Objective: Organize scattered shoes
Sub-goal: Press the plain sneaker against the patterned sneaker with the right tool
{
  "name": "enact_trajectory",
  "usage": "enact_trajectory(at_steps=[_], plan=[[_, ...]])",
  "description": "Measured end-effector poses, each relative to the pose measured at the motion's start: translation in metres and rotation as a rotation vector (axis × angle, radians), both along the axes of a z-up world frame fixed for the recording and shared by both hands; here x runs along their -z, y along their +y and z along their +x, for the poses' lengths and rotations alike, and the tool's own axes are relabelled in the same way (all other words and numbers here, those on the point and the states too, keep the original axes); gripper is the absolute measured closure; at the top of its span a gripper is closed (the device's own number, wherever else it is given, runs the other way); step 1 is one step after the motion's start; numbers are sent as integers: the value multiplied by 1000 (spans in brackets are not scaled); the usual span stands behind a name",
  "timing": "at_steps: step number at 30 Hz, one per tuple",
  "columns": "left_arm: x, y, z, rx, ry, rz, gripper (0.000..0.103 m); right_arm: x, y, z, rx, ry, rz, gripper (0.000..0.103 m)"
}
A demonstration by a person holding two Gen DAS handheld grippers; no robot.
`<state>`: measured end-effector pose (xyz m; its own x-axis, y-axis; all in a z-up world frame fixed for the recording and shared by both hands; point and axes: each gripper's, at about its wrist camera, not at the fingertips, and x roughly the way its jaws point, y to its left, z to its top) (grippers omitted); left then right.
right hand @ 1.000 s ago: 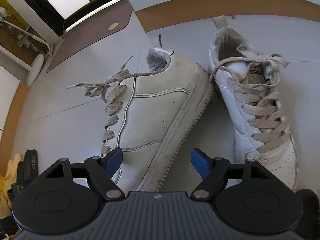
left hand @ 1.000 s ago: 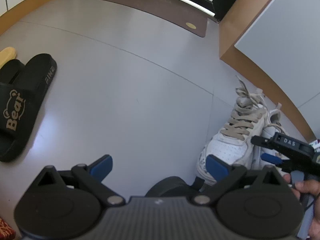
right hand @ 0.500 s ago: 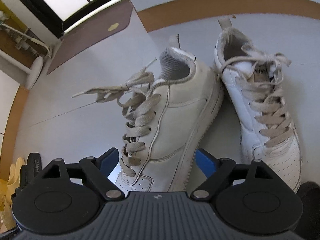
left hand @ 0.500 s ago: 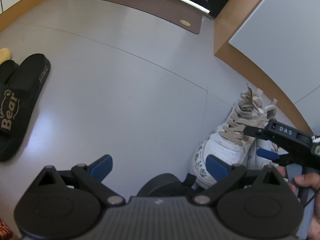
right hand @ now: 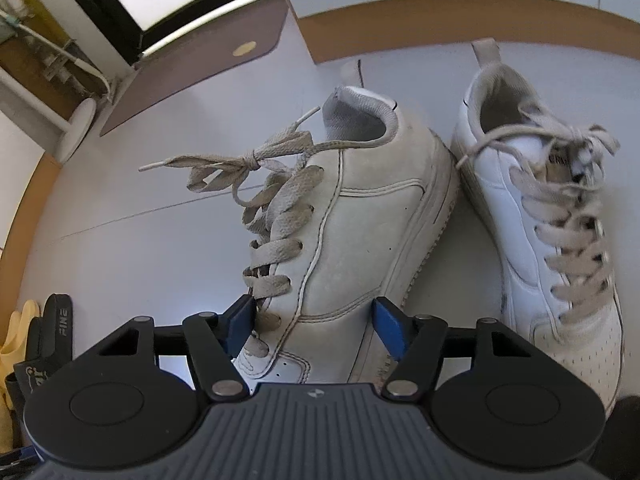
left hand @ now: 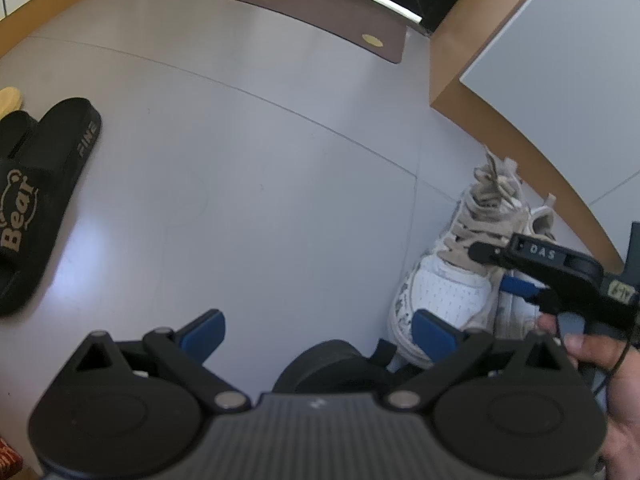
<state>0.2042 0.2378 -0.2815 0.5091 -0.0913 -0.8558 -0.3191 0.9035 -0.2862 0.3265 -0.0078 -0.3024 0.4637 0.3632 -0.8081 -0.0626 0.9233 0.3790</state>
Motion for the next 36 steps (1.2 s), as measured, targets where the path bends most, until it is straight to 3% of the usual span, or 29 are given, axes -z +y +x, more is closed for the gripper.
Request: enact_trajectory(at_steps=[13, 19, 28, 31, 36], plan=[[3, -1, 0, 3, 9, -6, 2, 13, -9, 23, -17, -36, -50, 36], [3, 2, -1, -5, 3, -9, 2, 12, -19, 21, 72, 29, -93, 14], [3, 4, -2, -1, 9, -8, 2, 15, -28, 11, 116, 55, 16, 12], [5, 2, -1, 2, 12, -6, 2, 7, -14, 4, 86, -8, -33, 8], [5, 3, -1, 2, 18, -4, 2, 12, 6, 7, 57, 34, -76, 6]])
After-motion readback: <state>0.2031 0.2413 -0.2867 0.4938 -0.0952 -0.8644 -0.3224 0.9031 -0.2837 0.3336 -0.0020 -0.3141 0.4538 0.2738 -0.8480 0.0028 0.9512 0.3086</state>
